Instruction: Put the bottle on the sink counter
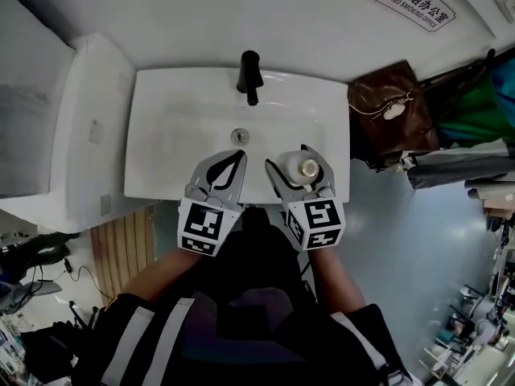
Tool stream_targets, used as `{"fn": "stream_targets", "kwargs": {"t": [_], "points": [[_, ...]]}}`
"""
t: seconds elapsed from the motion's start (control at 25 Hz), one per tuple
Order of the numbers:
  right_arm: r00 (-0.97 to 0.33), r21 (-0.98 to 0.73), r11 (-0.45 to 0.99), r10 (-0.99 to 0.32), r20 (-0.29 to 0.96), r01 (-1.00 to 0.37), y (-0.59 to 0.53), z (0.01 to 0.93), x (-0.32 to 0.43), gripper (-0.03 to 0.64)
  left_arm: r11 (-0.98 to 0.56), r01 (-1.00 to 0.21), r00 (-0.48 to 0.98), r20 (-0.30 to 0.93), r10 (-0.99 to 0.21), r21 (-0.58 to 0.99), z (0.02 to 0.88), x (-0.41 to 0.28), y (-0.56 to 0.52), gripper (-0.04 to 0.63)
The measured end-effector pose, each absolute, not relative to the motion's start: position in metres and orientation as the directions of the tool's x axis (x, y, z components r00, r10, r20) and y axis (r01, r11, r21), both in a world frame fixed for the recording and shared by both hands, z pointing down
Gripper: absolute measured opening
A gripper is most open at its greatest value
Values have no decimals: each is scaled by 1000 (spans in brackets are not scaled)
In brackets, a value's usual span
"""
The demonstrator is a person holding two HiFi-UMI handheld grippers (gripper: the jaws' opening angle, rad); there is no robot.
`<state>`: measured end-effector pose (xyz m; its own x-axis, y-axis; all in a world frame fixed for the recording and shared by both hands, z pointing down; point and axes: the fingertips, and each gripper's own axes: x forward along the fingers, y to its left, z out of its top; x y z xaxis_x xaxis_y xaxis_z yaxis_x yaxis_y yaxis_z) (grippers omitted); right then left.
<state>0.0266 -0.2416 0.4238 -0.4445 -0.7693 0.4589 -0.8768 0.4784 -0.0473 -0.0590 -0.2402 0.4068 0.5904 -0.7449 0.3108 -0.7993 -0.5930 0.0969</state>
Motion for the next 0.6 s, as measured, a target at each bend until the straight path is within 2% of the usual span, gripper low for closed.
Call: {"fn": "stream_targets", "kwargs": {"t": [0.6], "points": [[-387, -37, 430, -768, 511, -902, -332, 461, 108, 339, -616, -782, 608, 335, -720, 96, 432, 38, -329, -3]]}}
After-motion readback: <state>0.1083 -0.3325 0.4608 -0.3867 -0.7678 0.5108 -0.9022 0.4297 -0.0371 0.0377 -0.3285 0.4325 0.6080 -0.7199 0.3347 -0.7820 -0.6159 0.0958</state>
